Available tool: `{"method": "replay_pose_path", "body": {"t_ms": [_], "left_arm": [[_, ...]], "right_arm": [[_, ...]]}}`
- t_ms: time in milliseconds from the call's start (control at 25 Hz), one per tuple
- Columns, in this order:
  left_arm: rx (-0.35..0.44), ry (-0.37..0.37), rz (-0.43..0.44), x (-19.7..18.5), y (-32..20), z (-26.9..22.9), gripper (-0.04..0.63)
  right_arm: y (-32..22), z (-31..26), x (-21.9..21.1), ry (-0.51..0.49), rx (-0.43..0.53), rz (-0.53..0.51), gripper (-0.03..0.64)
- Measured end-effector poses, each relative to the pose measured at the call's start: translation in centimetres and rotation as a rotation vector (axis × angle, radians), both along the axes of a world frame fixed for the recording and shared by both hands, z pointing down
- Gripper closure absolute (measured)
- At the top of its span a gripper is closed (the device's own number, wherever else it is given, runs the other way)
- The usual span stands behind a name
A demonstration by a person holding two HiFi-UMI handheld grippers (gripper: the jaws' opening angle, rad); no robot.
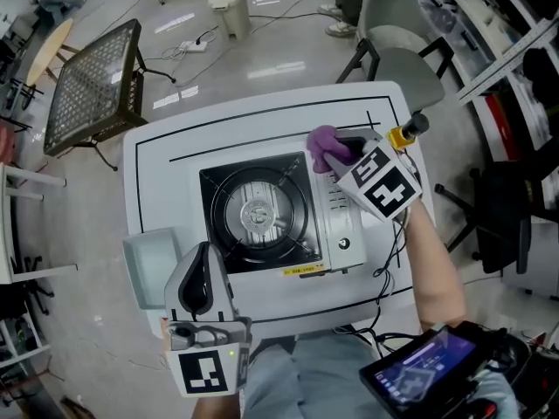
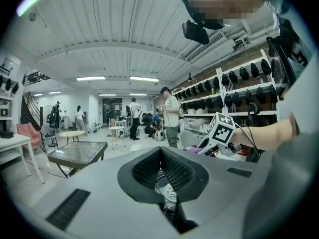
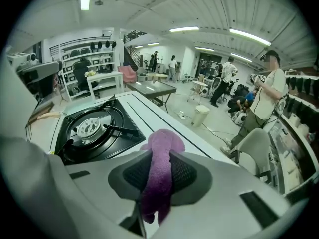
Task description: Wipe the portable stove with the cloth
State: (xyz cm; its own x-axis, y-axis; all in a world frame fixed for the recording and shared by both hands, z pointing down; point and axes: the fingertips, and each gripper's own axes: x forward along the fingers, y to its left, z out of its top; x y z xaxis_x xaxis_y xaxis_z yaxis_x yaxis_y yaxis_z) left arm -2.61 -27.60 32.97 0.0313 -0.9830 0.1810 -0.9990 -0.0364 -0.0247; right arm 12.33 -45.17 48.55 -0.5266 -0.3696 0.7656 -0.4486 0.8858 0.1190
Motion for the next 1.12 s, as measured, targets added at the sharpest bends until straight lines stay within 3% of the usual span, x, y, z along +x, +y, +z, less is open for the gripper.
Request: {"method": "replay_pose_path", "body": {"t_ms": [320,520,1120], "left_arm": [[0.015,0.007,0.032,0.4,2.5,-0.1,0.577],[-0.051,0.016,0.025,0.5,5.4,0.8,0.577],[0.002,0.000,0.073,1.3,12.5,-1.6,0.577]], "right_arm": [[3.8,0.1,0.6,0.002,-0.013,0.010,0.505],[6.6,0.0,1.2,0.006,-0.023,0.016,0.505],[15.8,-0.1,3.0,0.019,-0.041,0.059,0.505]]}}
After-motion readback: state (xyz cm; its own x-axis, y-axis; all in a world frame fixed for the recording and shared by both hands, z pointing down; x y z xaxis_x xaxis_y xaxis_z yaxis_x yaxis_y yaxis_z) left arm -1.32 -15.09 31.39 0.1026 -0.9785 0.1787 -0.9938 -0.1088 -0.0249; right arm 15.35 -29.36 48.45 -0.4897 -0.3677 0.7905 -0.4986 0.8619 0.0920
